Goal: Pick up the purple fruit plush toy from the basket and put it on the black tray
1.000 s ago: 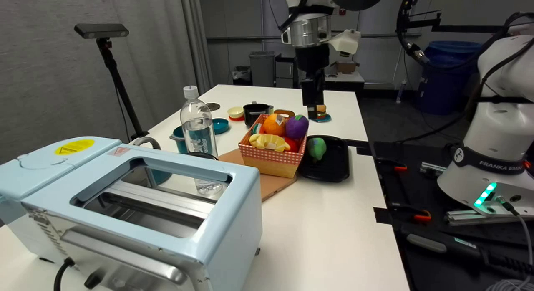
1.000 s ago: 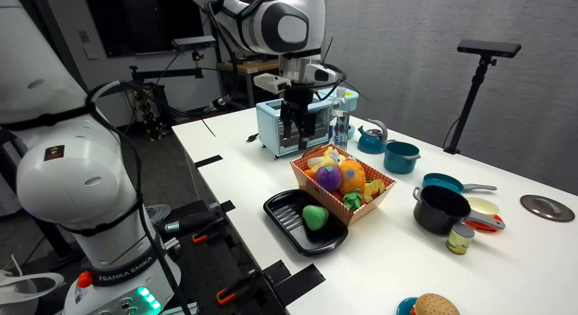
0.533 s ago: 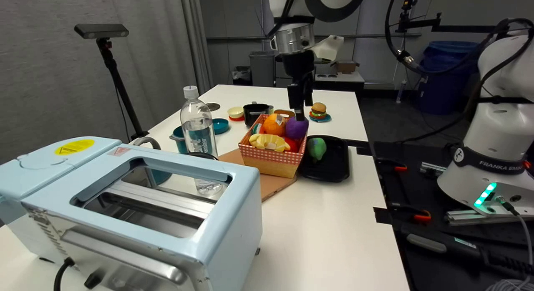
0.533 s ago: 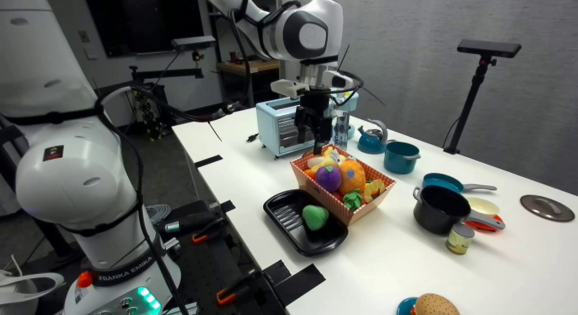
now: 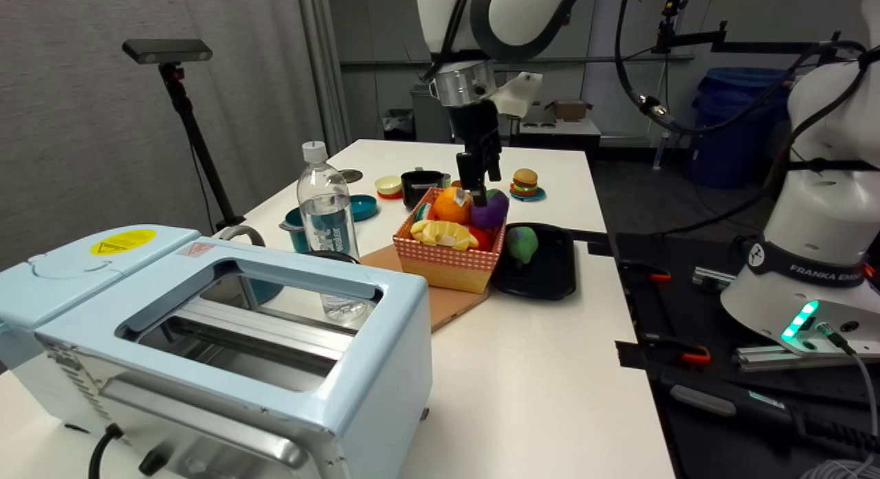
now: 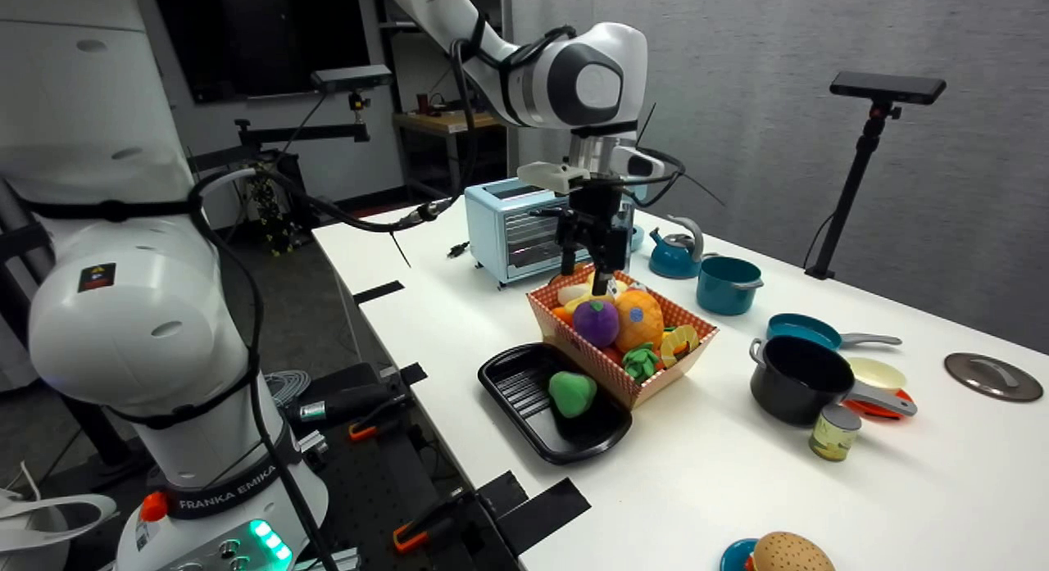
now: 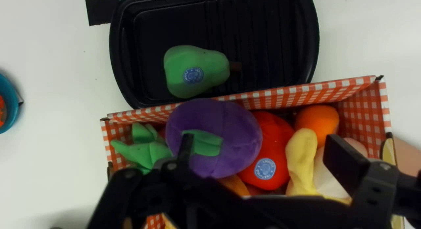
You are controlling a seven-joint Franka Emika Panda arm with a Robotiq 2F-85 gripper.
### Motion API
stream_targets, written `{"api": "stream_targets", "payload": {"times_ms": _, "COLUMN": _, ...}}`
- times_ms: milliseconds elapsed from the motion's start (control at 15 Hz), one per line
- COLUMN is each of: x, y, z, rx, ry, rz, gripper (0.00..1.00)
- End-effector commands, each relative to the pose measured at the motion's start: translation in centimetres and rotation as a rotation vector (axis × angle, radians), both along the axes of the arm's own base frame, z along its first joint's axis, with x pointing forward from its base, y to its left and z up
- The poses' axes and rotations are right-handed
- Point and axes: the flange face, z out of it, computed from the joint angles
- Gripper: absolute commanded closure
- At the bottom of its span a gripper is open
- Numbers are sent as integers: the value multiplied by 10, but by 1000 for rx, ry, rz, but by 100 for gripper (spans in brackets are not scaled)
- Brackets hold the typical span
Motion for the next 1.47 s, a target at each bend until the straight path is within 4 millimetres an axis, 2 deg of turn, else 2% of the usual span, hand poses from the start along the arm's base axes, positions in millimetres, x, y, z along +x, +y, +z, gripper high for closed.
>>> {"api": "stream_targets", "payload": {"times_ms": 0, "x": 21, "y": 8, "z": -11, "rx": -32, "ry": 20, "rz": 6, "gripper": 0}}
{"api": "stream_targets", "payload": {"times_ms": 400, "x": 36, "y": 21, "z": -26, "rx": -31, "ry": 41, "rz": 32, "gripper": 0}}
{"api": "stream_targets", "payload": {"times_ms": 800, "x": 38, "y": 18, "z": -16, "rx": -23, "ry": 29, "rz": 31, "gripper": 0}}
{"api": "stream_targets", "payload": {"times_ms": 1067, "x": 34, "y": 4, "z": 1, "rx": -8, "ry": 2, "rz": 9, "gripper": 0}}
{"api": "stream_targets", "payload": {"times_ms": 1400, "x": 20, "y": -33, "z": 9, "rx": 3, "ry": -11, "rz": -47, "gripper": 0}}
